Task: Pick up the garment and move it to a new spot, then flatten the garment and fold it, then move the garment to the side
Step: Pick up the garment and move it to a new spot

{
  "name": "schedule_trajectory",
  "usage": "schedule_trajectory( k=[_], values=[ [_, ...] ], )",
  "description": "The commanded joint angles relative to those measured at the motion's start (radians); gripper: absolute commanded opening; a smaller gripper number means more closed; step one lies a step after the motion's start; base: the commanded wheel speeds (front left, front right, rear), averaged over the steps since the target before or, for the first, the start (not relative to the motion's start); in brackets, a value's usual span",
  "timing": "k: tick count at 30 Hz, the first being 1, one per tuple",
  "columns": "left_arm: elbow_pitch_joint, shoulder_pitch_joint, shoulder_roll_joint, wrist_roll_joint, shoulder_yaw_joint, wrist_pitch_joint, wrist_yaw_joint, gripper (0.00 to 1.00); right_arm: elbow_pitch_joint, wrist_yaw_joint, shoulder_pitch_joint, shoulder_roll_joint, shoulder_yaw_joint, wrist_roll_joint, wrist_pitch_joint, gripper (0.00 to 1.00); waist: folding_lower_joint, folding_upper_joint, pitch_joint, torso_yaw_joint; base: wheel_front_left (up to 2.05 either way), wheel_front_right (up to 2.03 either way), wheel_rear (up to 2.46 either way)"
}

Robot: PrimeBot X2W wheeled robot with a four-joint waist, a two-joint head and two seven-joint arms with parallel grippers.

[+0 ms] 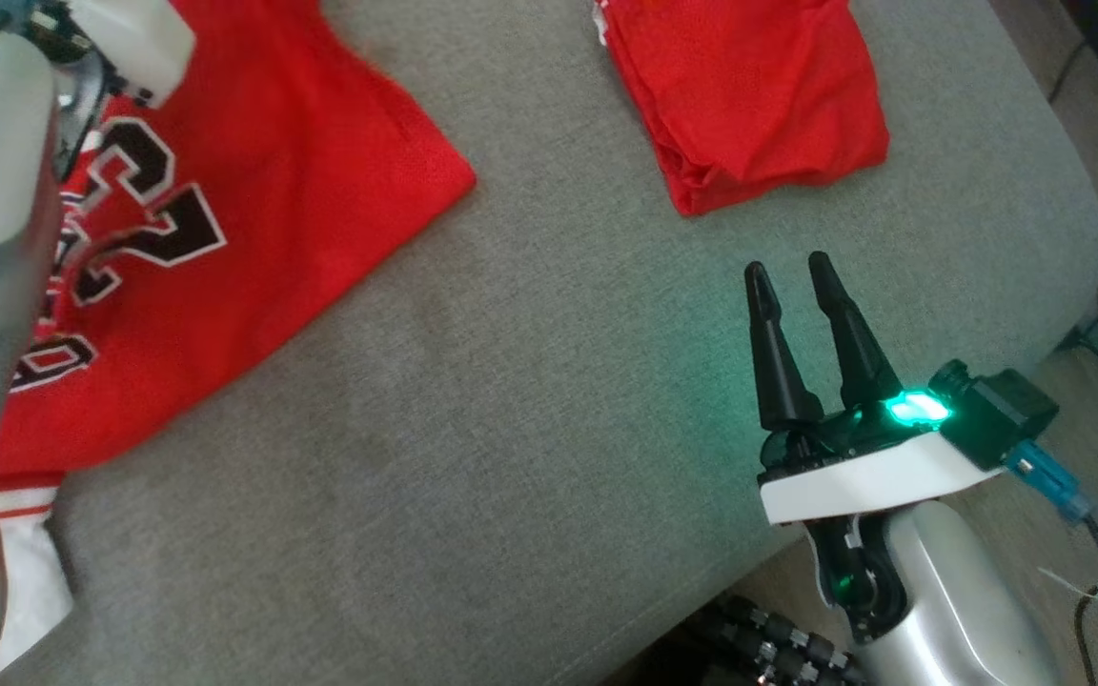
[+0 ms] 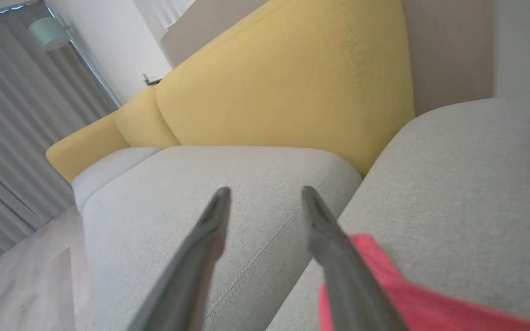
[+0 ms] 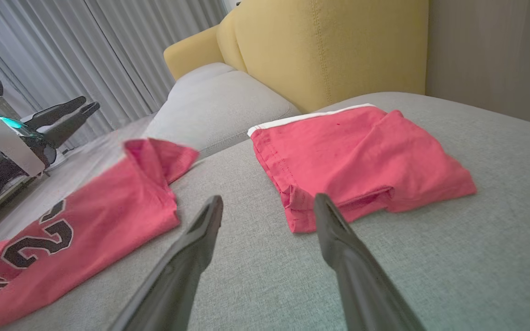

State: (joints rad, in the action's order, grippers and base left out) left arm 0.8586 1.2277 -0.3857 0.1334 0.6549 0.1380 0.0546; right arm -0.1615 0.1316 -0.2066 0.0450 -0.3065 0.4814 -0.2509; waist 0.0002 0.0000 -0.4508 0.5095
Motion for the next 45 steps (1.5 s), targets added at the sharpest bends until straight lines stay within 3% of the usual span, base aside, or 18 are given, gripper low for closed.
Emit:
schedule_trajectory(
  k=[1,8,15,24,29,36,45],
  values=[
    [-0.015,0.054,-0.027,-0.001,-0.032,0.011,-0.011,1.0,0.033,-0.001,-0.008,0.005,-0.019,0.006,-0.011,1.0,-0.0002,0.0,-0.008,0.007,0.0,0.0,0.0],
    [0.065,0.076,0.024,0.023,-0.035,0.084,-0.016,1.0,0.034,-0.001,-0.01,0.005,-0.006,-0.014,-0.011,1.0,-0.0002,0.0,0.007,-0.042,0.0,0.0,0.0],
    [0.018,0.016,0.052,0.085,-0.079,0.121,-0.019,1.0,0.024,-0.001,-0.011,0.005,0.05,-0.073,-0.011,1.0,-0.0002,0.0,0.073,-0.165,0.0,0.0,0.0],
    [-0.322,-0.329,0.027,0.175,-0.197,0.124,-0.086,1.0,-0.014,-0.001,0.012,0.005,0.178,-0.181,-0.011,1.0,-0.0002,0.0,0.187,-0.402,0.0,0.0,0.0],
    [-0.462,-0.575,0.028,0.209,-0.244,0.124,-0.138,1.0,-0.035,-0.001,0.044,0.005,0.221,-0.217,-0.011,1.0,-0.0002,0.0,0.241,-0.485,0.0,0.0,0.0],
    [-0.563,-0.871,0.073,0.244,-0.278,0.124,-0.201,1.0,-0.051,-0.001,0.089,0.005,0.237,-0.223,-0.011,1.0,-0.0002,0.0,0.287,-0.532,0.0,0.0,0.0],
    [-0.545,-0.946,0.088,0.238,-0.296,0.123,-0.219,1.0,-0.061,-0.001,0.094,0.005,0.216,-0.227,-0.011,1.0,-0.0002,0.0,0.298,-0.521,0.0,0.0,0.0]
  ],
)
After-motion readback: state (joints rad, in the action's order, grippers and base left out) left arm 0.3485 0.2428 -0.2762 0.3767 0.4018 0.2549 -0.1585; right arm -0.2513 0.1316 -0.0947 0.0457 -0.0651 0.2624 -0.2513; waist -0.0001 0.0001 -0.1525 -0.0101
